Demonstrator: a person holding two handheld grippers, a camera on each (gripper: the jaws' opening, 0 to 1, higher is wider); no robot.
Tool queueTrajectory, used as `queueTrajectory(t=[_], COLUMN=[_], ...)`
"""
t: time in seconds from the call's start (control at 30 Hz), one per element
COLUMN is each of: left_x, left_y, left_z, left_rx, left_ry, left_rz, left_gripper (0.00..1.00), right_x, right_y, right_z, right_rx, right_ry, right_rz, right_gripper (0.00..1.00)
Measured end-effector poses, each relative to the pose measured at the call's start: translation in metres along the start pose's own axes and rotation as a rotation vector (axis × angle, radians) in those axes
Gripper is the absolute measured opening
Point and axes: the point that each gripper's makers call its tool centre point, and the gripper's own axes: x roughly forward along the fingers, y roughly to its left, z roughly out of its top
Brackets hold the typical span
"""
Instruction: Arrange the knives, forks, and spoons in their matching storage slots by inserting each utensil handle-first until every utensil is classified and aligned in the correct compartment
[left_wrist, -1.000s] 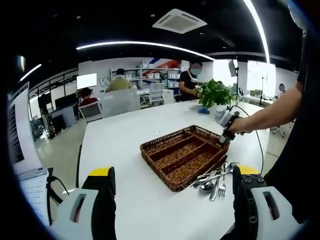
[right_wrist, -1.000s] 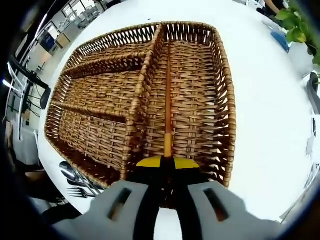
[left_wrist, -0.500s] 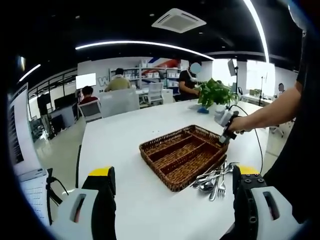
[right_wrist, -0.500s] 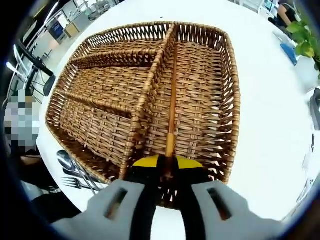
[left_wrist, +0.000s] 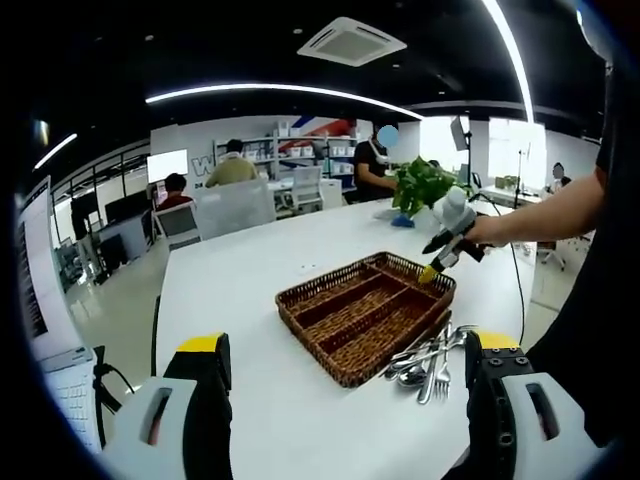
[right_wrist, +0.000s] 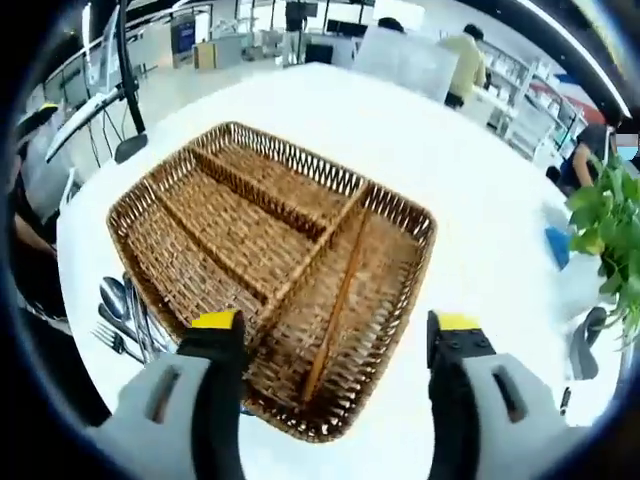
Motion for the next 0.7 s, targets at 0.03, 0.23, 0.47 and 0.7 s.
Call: queueTrajectory(t=[0.03, 0.23, 0.47, 0.7], left_x=[0.0, 0.006, 0.011, 0.019], left_y=[0.0, -0.004, -0.013, -0.02], left_z=[0.0, 0.006, 0.011, 0.015], left_rx=[0.0, 0.01, 0.02, 0.03], left_ry=[0.0, -0.002, 0.006, 0.001], left_rz=[-0.001, -0.009, -0.022, -0.038], left_gripper=[1.0, 1.0, 1.0, 1.0], right_x=[-0.003, -0.028, -0.066, -0.1], right_y=[-0.001, -0.01, -0.009, -0.002], right_z=[0.004, 0.029, 0.043, 0.042], right_rx=[-0.005, 0.015, -0.004, -0.008], right_ry=[-0.02, -0.15, -0.285, -0.374], right_rz=[0.002, 0.001, 0.037, 0.062], right_gripper=[0.87, 1.0, 1.0, 1.0])
